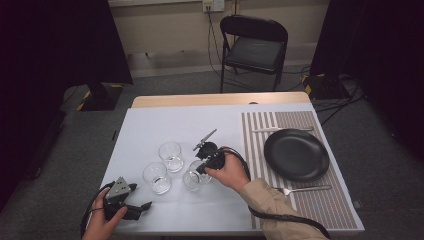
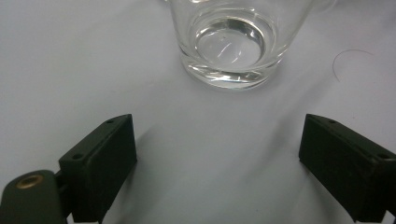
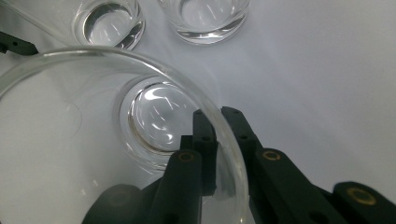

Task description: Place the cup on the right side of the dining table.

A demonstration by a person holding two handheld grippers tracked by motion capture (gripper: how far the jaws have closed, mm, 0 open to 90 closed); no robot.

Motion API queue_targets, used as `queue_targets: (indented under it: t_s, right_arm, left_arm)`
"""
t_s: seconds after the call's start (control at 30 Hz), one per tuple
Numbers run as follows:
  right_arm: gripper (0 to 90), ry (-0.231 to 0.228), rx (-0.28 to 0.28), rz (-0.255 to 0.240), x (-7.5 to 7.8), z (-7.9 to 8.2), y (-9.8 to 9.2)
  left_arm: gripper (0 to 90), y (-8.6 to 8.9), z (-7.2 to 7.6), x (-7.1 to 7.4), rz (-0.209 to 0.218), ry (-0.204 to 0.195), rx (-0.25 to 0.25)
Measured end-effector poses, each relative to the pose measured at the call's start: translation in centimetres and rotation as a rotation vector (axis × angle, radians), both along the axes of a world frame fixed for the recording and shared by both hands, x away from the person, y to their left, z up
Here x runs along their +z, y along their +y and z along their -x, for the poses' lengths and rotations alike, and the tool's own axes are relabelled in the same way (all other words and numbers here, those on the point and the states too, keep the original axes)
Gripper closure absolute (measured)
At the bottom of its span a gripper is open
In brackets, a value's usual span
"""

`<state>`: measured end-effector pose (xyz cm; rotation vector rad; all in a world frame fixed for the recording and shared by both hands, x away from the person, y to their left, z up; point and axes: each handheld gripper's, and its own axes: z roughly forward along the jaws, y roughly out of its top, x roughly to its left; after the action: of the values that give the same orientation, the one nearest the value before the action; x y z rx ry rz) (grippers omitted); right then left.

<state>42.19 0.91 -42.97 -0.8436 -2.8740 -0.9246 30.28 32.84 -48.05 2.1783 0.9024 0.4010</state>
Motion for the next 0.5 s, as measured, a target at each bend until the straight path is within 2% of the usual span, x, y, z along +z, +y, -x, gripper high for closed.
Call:
queue_targets:
  t_s: [0.13, 0.5]
  right_arm:
    - [85.2, -0.006, -0.004, -0.019, -0.09, 0.17, -0.39]
    - [85.5, 0.019, -0.013, -0.058, -0.03, 0.23, -1.06]
  left_arm:
    - [10.2, 0.00, 0.00, 0.00, 0.001, 0.000, 0.000]
    - [10.2, -0.01, 0.01, -0.01, 0.002, 0.000, 0.002]
